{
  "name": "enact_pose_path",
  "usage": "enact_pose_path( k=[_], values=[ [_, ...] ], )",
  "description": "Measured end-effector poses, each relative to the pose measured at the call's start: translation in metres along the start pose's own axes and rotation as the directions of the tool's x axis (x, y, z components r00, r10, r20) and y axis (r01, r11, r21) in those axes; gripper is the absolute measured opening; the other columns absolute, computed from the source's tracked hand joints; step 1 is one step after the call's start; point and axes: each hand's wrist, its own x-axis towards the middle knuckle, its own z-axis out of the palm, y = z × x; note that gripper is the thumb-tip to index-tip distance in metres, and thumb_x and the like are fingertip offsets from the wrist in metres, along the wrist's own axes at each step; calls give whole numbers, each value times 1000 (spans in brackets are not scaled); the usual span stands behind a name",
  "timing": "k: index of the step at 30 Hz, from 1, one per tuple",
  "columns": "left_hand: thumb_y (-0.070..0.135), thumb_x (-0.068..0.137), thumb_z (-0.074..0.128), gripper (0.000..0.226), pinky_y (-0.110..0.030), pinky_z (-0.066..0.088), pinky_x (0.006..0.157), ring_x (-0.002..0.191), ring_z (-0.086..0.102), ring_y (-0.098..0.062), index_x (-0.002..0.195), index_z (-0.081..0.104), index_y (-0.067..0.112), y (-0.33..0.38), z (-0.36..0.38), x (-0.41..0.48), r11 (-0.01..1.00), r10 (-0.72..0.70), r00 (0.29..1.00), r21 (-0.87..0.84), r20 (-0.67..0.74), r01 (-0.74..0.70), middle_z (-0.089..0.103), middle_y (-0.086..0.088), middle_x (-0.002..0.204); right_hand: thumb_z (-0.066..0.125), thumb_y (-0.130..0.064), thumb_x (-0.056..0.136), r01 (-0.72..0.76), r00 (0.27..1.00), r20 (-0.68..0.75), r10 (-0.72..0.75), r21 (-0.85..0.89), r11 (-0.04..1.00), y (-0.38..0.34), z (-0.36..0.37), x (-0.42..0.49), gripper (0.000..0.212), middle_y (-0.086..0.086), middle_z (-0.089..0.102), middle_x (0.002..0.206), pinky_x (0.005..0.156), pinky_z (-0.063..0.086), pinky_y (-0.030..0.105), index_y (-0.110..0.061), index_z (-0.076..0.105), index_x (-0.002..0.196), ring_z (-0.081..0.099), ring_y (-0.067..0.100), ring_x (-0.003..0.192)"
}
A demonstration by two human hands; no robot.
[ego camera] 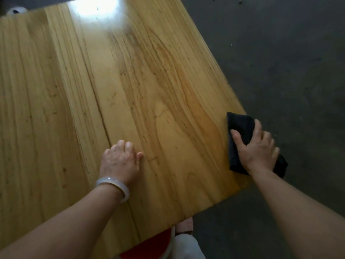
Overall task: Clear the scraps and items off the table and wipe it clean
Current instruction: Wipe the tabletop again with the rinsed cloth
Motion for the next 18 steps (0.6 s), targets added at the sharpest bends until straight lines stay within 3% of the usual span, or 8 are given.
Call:
enact_pose_path(
  k=[11,15,18],
  values=[
    [41,96,37,32,-37,35,90,104,48,-27,106,50,14,0,2,3,998,-39,999,-54,31,40,47,-8,107,16,-87,77,-55,998,23,53,71,996,35,8,-66,106,21,20,152,109,30,59,-18,8,157,26,42,135],
    [35,95,43,20,-35,32,92,104,44,-24,99,50,16,-7,1,-5,986,11,1000,-167,-4,-11,44,-5,105,17,-88,79,-2,993,117,-13,124,992,31,12,-89,107,20,-13,162,121,2,58,-20,-5,158,-12,37,149],
    [29,94,46,13,-33,32,93,101,42,-21,98,51,18,-14,0,-15,962,59,997,-263,-46,-69,40,1,100,1,-89,75,134,980,143,-139,44,990,26,15,-107,108,20,-18,162,119,-12,55,-19,-10,157,-21,34,149]
  ],
)
